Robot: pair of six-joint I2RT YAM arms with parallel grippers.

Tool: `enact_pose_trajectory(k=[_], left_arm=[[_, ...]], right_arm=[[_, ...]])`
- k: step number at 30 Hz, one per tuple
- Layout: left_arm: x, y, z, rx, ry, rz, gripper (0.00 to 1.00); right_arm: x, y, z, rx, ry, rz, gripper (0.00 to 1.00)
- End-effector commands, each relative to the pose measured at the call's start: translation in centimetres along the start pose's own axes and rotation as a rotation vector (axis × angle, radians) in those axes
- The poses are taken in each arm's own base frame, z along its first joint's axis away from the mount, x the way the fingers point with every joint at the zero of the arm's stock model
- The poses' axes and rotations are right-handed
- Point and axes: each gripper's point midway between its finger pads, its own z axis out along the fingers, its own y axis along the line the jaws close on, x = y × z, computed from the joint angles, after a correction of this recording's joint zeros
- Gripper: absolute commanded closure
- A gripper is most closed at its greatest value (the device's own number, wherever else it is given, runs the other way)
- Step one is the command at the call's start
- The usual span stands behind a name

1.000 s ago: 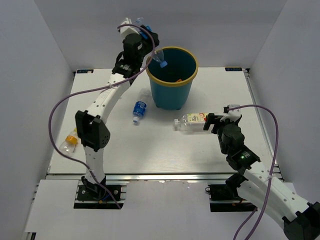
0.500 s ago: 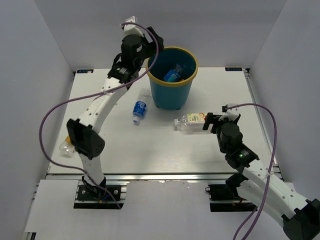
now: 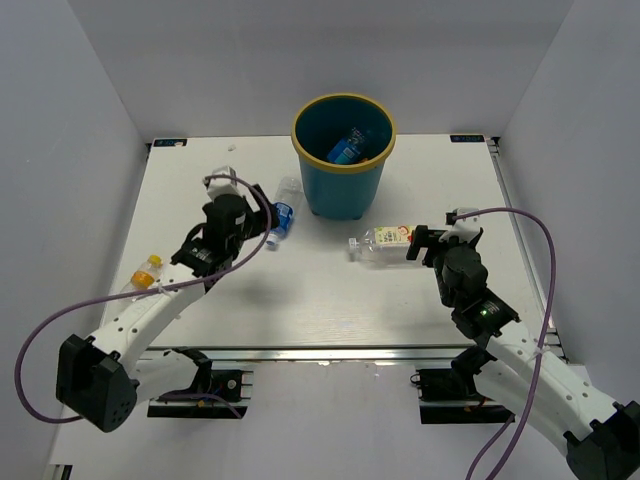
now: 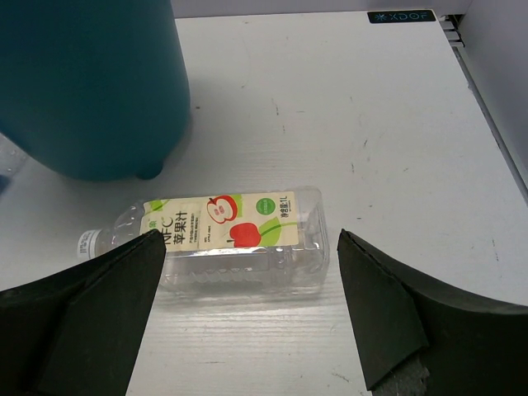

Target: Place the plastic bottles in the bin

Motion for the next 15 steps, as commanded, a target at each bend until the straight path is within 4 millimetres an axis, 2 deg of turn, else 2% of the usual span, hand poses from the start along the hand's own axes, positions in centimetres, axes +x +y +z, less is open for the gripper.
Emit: enact_pose_trajectory(k=[1,4,6,10,11,14,15], left_arm=[[4.1,1.6,-0.2,-0.001,0.084,-0.005,0.02],[4.7,3.4,0.7,-0.098,0.122,0.091,0.02],[5.2,3.3,1.1,-0.094,0.156,0.145,0.02],[8.0,3.4,2.8,-0.038,0.193,0.219,0.02],[9.3,3.5,3.4,-0.025,0.229,0.244,0.02],[9.8,3.2,4.8,-0.01,0.253,0.309,0.02],[10.3,4.0,5.4,-0.043,0.268,0.341,0.02]], right_arm=[[-2.4,-0.3,0.0,0.018,-0.065,0.038,0.11],[-2.4,0.0,0.0,0.007,-0.068,0.042,0.11],[-2.3,0.0,0.0,0.002,-0.061,0.04,0.11],[-2.5,-0.3,-0.1,0.018,-0.068,0.041,0.11],[-2.4,-0.3,-0.1,0.018,-0.067,0.039,0.11],[-2.5,-0.2,-0.1,0.015,-0.069,0.04,0.11],[-2.6,-0.1,-0.1,0.009,-0.068,0.04,0.11]])
